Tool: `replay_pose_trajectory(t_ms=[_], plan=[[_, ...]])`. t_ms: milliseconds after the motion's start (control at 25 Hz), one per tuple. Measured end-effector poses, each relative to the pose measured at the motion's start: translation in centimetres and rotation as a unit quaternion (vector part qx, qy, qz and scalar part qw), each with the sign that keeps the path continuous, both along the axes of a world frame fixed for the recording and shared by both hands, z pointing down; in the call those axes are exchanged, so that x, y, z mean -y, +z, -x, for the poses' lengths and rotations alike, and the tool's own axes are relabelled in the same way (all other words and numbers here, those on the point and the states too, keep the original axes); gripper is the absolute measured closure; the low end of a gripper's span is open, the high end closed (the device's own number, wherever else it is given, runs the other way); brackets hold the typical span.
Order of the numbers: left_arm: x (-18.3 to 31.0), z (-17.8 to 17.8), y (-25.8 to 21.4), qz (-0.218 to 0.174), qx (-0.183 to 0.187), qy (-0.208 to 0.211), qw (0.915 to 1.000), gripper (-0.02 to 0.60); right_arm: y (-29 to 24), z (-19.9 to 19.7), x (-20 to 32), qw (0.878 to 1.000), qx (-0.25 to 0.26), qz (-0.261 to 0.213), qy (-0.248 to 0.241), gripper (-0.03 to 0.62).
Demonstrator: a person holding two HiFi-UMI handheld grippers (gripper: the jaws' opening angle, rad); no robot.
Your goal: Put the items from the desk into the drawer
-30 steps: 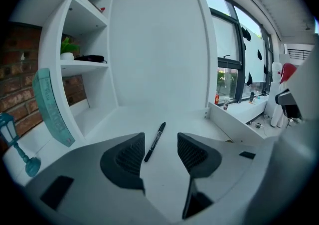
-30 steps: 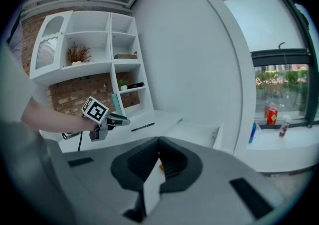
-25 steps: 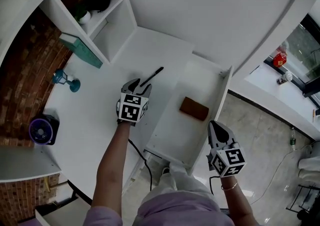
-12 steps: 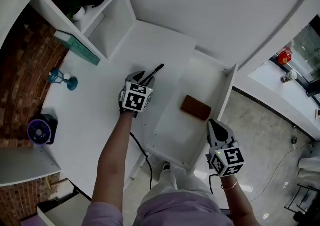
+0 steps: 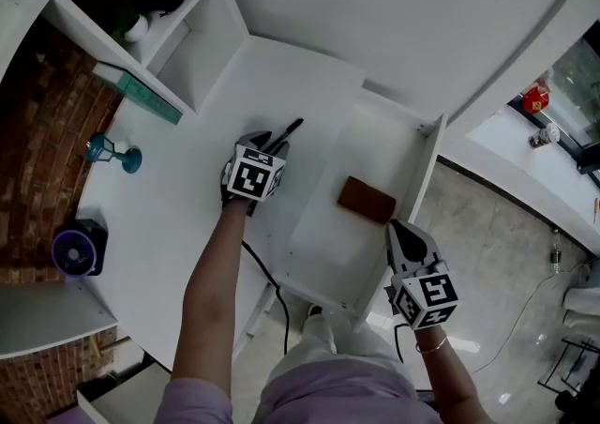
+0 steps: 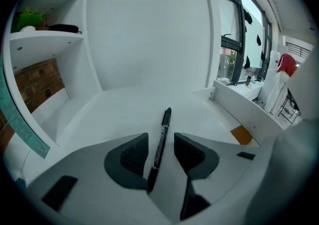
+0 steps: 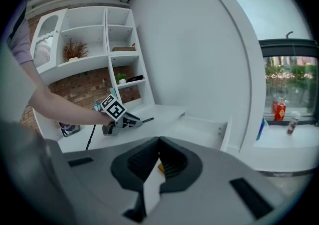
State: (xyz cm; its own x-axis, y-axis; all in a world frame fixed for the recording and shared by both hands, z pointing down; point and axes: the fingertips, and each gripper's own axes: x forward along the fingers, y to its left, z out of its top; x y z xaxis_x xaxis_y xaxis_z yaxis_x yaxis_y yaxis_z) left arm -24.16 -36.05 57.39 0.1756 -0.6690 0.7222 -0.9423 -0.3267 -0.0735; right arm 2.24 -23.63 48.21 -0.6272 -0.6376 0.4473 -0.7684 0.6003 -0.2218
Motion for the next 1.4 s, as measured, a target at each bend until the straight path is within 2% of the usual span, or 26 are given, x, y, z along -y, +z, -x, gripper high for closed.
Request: replay_pose_trajectory(t_ms=[160, 320, 520, 920, 1120, 1400], plan=[[0.0, -0.3, 0.2, 0.015, -0.017, 0.003, 0.9997, 0.441, 0.3, 0.2, -0.4, 1.000, 0.000, 0.012, -0.009, 0.590], [-0.2, -0.8, 0.2, 0.018, -0.037, 0.003, 0.9992, 0.494, 0.2, 0.2, -0.4, 1.000, 0.001, 0.013, -0.007, 0.590], [-0.4, -1.3, 0.3, 0.016, -0.030, 0.004, 0.9994, 0.538, 0.1, 0.0, -0.5, 1.000, -0.001, 0.011, -0.007, 0.589], [-0.9, -1.6, 0.1, 0.003, -0.011, -0.020, 0.9997, 0.543, -0.3, 0.2, -1.1, 1.000, 0.001, 0.002, -0.007, 0.590], [-2.3, -3.7, -1.2, -0.017, -0.024, -0.009, 0.9995, 0.543, -0.4, 0.1, -1.7, 1.000, 0.001, 0.013, -0.009, 0.590], [-5.3, -6.9, -3.5, -0.044, -0.024, 0.026, 0.9984, 0.541, -1.3, 0.6, -2.3, 1.000, 0.004, -0.004, -0.010, 0.590]])
